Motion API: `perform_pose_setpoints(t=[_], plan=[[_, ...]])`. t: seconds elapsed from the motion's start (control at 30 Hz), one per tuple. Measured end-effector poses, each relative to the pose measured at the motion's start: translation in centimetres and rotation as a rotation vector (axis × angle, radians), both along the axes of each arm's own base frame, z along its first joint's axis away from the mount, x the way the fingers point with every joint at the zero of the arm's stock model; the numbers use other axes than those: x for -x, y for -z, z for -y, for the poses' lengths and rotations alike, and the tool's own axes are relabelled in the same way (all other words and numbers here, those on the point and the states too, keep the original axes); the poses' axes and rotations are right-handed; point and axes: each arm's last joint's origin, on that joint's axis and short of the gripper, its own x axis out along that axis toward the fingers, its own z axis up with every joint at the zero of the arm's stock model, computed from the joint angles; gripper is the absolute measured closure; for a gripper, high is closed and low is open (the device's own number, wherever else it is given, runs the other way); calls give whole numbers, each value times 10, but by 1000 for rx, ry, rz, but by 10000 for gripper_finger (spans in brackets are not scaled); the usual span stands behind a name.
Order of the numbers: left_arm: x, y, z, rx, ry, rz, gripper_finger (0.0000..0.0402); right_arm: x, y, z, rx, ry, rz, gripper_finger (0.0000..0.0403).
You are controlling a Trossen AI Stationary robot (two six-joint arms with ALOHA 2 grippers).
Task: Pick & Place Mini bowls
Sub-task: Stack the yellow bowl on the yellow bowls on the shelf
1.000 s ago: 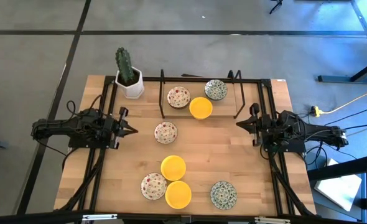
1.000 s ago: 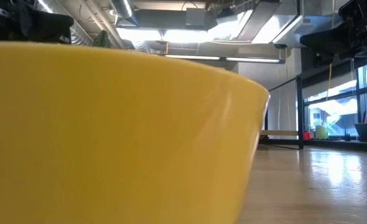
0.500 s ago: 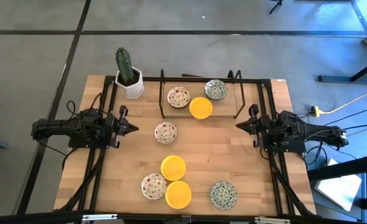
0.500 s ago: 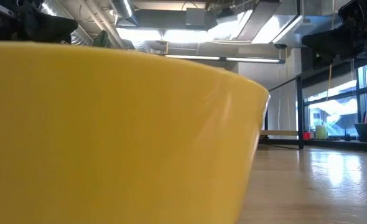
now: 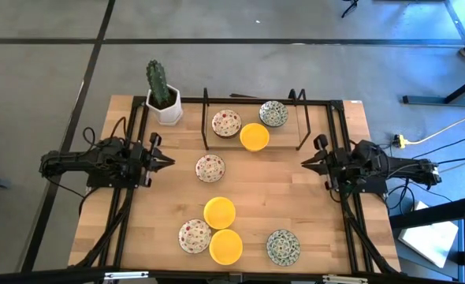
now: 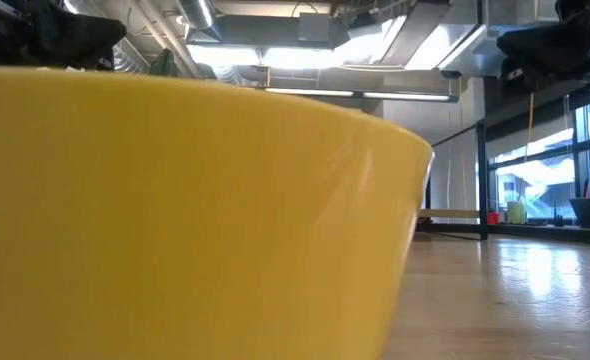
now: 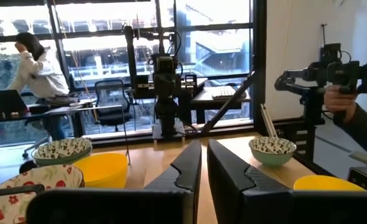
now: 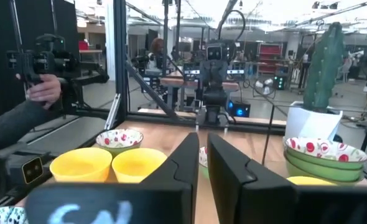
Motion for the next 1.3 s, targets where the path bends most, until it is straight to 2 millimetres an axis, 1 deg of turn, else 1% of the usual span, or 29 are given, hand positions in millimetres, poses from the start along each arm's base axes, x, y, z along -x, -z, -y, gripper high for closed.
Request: perform_pose_setpoints(t=[0.17, 0.27, 0.47, 0.6, 0.73, 0.83, 1.13, 1.3], plan=[[0, 0, 0, 0, 0, -1, 379, 0, 0, 0, -35, -14, -6, 367], [0, 0, 0, 0, 2, -1, 377, 0, 1, -2, -29, -59, -18, 367], [0, 0, 0, -1, 9, -2, 380, 0, 1, -2, -47, -73, -20, 367], [0, 0, 0, -1, 9, 4, 381, 0, 0, -3, -37, -126, -8, 367], [0, -3, -1, 3, -27, 30, 375, 0, 0, -2, -63, -86, -16, 367], [0, -1, -1, 5, -40, 12, 373, -1, 1, -2, -32, -81, -19, 367], [-1, 3, -3, -28, -103, -28, 387, 0, 1, -3, -21, -104, -16, 375], [-1, 3, -3, -32, -105, -28, 385, 0, 2, -3, -22, -106, -31, 382]])
